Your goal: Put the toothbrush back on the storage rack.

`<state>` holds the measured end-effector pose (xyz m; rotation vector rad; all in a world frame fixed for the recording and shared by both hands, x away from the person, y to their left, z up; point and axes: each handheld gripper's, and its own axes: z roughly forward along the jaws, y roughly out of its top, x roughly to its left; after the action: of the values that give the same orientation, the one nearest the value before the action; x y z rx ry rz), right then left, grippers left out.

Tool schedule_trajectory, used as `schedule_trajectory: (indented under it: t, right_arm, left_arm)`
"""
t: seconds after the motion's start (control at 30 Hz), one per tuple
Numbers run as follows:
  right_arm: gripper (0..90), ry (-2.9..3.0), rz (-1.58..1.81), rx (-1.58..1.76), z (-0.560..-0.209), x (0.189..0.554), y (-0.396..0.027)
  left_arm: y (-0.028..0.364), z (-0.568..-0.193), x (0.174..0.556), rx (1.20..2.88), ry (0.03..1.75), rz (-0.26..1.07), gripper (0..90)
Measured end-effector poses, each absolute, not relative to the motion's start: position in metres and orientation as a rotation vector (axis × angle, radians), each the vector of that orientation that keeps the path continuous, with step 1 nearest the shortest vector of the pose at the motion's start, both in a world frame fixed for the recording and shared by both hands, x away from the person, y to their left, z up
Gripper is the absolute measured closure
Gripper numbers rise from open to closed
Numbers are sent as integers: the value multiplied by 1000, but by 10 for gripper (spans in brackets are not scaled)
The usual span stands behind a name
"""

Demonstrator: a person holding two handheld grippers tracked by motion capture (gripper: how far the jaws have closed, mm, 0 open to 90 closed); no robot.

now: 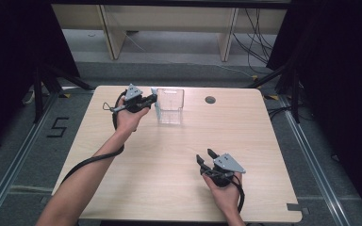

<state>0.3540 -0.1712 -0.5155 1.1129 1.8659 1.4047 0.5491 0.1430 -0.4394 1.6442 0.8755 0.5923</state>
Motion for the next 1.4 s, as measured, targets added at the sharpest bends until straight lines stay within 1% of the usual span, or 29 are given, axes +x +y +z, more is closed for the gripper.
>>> schedule_trajectory:
  t: [0.63, 0.73, 0.9, 1.0, 1.1, 1.4]
  right_arm:
    - [482, 1874, 1370, 1086, -514, 355, -174]
    - [481, 1871, 1382, 1132, -515, 353, -172]
    - [481, 1885, 1371, 1111, -515, 353, -173]
    - [481, 1886, 1376, 1112, -515, 354, -172]
    - [480, 1887, 1376, 1113, -515, 353, -173]
    - [480, 1881, 1365, 1079, -516, 354, -173]
  left_arm:
    - [143, -447, 550, 1665, 907, 569, 842]
    - [143, -447, 549, 1663, 912, 568, 827]
    - [144, -446, 549, 1659, 917, 574, 804]
    - [143, -445, 548, 1664, 921, 576, 768]
    - [143, -446, 547, 1659, 944, 575, 696]
    - [148, -449, 544, 1639, 993, 564, 515]
